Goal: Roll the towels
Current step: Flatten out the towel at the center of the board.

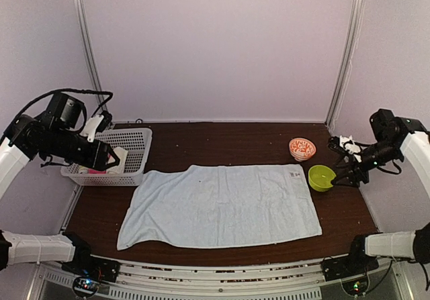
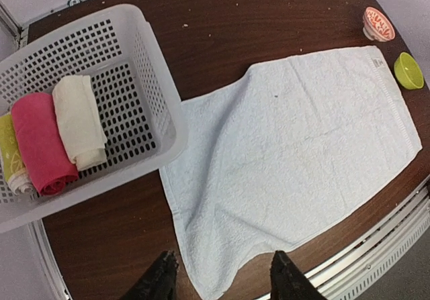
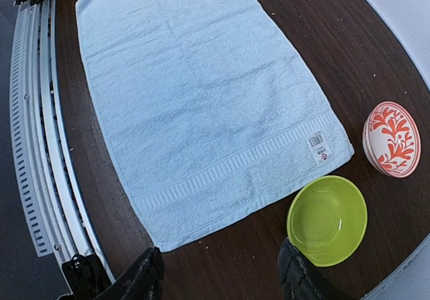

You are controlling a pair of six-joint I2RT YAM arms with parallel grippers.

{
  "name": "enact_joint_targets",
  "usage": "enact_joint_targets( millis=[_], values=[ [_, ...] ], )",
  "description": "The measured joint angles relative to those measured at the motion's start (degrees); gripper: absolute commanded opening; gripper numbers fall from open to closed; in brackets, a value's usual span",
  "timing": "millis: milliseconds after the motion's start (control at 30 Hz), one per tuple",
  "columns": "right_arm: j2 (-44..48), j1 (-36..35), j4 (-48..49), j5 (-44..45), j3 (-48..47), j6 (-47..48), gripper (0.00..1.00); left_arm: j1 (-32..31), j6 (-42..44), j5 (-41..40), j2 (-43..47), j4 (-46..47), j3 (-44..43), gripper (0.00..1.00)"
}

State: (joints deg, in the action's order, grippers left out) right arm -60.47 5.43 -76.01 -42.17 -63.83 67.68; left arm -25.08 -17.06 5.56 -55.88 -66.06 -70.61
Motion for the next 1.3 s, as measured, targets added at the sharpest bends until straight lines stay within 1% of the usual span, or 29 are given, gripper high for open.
enact_joint_targets(
  millis=[33, 67, 167, 233, 333, 400, 533, 700, 833, 967, 1133, 1233, 1300],
  values=[
    [-2.47, 0.00, 1.46, -0.20, -1.25, -1.64, 0.56, 0.00, 0.00, 0.11, -1.11, 0.48, -1.57, 0.45],
    [-5.18, -0.04, 3.28, -0.33, -2.29, -3.50, 0.55, 0.00, 0.04, 0.48, -2.25, 1.60, -2.38, 0.41],
    [-12.33, -0.76, 7.21, -0.63, -5.05, -7.52, 0.51, 0.00, 0.00, 1.92, -6.21, 5.38, -1.57, 0.22],
    [-16.22, -2.21, 9.51, -0.50, -6.14, -8.96, 0.49, 0.00, 0.13, 3.41, -9.66, 8.04, 0.96, 0.16],
    [-20.35, -6.16, 12.13, 1.51, -5.46, -10.03, 0.46, -0.17, 0.00, 5.27, -16.31, 11.96, 7.34, 0.08],
    [-21.38, -9.75, 13.79, 4.28, -3.30, -10.19, 0.44, -0.33, -0.55, 5.70, -19.17, 12.68, 11.30, 0.07],
    [-21.57, -18.08, 16.92, 12.72, 4.63, -10.56, 0.42, -0.83, -2.43, 6.64, -20.76, 13.79, 16.85, 0.06],
    [-21.68, -24.22, 20.39, 21.77, 13.22, -10.67, 0.39, -4.52, -4.74, 6.64, -23.85, 14.64, 22.73, 0.06],
    [-22.64, -26.60, 24.02, 28.13, 17.77, -10.43, 0.37, -7.19, -6.32, 5.75, -27.47, 15.41, 25.77, 0.06],
    [-22.97, -27.61, 27.50, 33.09, 21.31, -9.03, 0.36, -8.50, -7.48, 4.63, -30.40, 16.13, 27.06, 0.07],
    [-20.50, -28.63, 29.81, 35.74, 23.82, -7.13, 0.35, -10.67, -9.53, 3.26, -30.82, 15.91, 26.71, 0.07],
    [-18.43, -28.85, 29.99, 36.87, 25.46, -5.99, 0.35, -13.33, -11.34, 1.62, -30.82, 15.02, 26.60, 0.07],
    [-16.76, -29.03, 29.83, 37.99, 26.64, -5.20, 0.35, -14.53, -12.72, 0.66, -30.18, 14.29, 27.04, 0.04]
  ],
)
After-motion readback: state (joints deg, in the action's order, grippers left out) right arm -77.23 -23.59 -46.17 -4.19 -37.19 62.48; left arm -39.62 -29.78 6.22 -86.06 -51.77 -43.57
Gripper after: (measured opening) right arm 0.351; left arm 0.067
